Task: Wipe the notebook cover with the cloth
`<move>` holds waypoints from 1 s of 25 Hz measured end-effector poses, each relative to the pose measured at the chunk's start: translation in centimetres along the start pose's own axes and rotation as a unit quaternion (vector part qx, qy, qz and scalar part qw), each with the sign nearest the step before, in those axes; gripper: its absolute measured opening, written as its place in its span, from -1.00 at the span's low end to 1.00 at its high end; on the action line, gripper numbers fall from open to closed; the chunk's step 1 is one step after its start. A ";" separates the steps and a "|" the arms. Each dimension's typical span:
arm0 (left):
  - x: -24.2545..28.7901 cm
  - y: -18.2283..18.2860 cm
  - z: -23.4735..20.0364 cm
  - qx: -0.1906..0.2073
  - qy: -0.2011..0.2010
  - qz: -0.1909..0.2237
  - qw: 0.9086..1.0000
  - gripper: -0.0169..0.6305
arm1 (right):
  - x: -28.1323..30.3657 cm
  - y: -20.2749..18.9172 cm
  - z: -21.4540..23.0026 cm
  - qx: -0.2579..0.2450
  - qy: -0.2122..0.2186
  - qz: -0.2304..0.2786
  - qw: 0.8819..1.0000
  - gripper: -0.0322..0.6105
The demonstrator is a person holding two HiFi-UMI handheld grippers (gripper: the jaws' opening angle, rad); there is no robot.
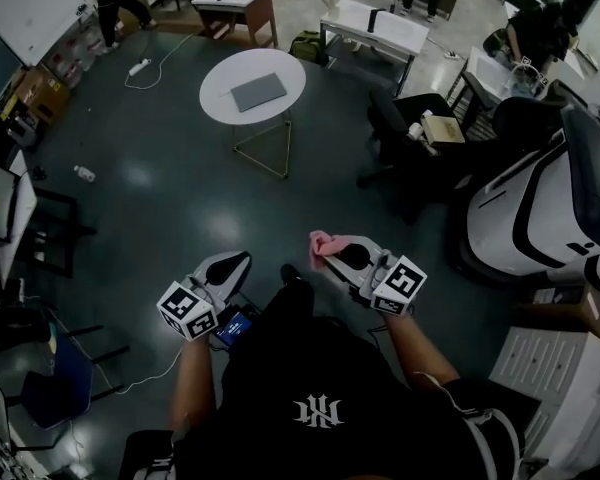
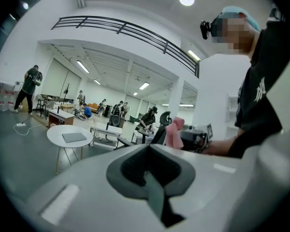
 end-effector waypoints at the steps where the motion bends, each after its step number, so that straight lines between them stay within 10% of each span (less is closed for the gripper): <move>1: 0.6 -0.1 -1.1 -0.003 0.001 -0.001 1.000 -0.94 | 0.7 0.2 1.0 -0.002 0.001 -0.002 1.000 -0.79; 25: 16.9 4.8 -37.0 -0.058 0.040 -0.025 0.997 -0.93 | 24.4 6.9 31.9 0.013 -0.003 -0.052 0.999 -0.79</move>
Point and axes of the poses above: the fingertips, and each gripper's own axes: x forward along the fingers, z to its right, y out of its top, the point moved 5 cm from there along -x, backward along the fingers, and after that the axes turned 4 degrees about x, right-handed, at the moved point
